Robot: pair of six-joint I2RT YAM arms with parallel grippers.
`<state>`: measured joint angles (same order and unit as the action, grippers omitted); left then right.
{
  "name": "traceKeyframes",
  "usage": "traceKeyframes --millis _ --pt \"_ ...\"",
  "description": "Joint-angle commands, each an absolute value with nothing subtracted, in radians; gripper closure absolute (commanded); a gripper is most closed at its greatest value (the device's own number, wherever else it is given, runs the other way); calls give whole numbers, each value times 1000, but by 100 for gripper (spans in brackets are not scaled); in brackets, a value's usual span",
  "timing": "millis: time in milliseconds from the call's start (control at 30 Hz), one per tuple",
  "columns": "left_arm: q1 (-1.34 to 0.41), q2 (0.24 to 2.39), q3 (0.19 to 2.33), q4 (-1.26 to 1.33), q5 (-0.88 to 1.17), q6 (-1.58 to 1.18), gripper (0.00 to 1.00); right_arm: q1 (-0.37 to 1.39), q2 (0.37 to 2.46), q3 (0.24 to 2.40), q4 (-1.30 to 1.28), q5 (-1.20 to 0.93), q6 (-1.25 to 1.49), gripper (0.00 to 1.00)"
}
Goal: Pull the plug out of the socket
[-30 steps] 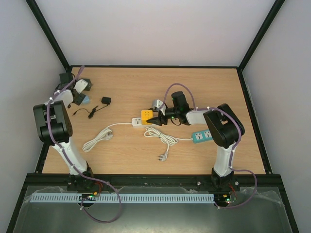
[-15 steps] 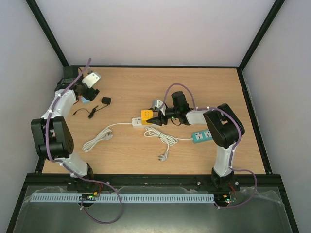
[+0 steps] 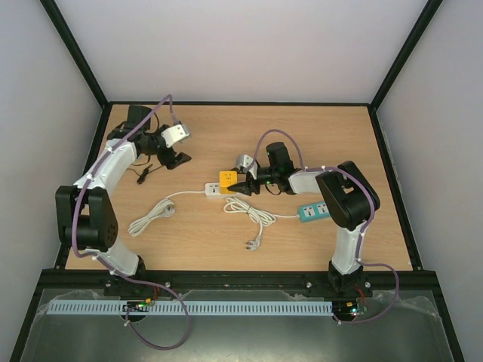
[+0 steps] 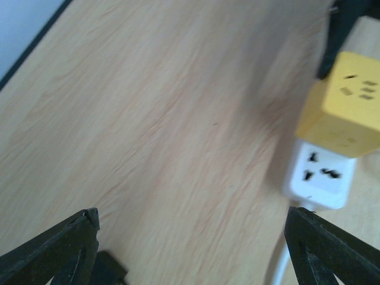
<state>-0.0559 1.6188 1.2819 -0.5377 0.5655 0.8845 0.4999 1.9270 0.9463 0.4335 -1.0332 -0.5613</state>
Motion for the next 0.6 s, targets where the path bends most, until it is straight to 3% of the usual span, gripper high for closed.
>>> traceKeyframes --millis 0,133,567 --pt "-117 1654 1293 -619 687 950 12 509 1989 895 336 -912 -574 31" --pt "-172 1685 1279 -611 685 948 12 509 1985 883 358 -911 -566 2" --pt "-302 1779 1311 -678 750 1062 11 504 1979 865 385 -928 -564 2"
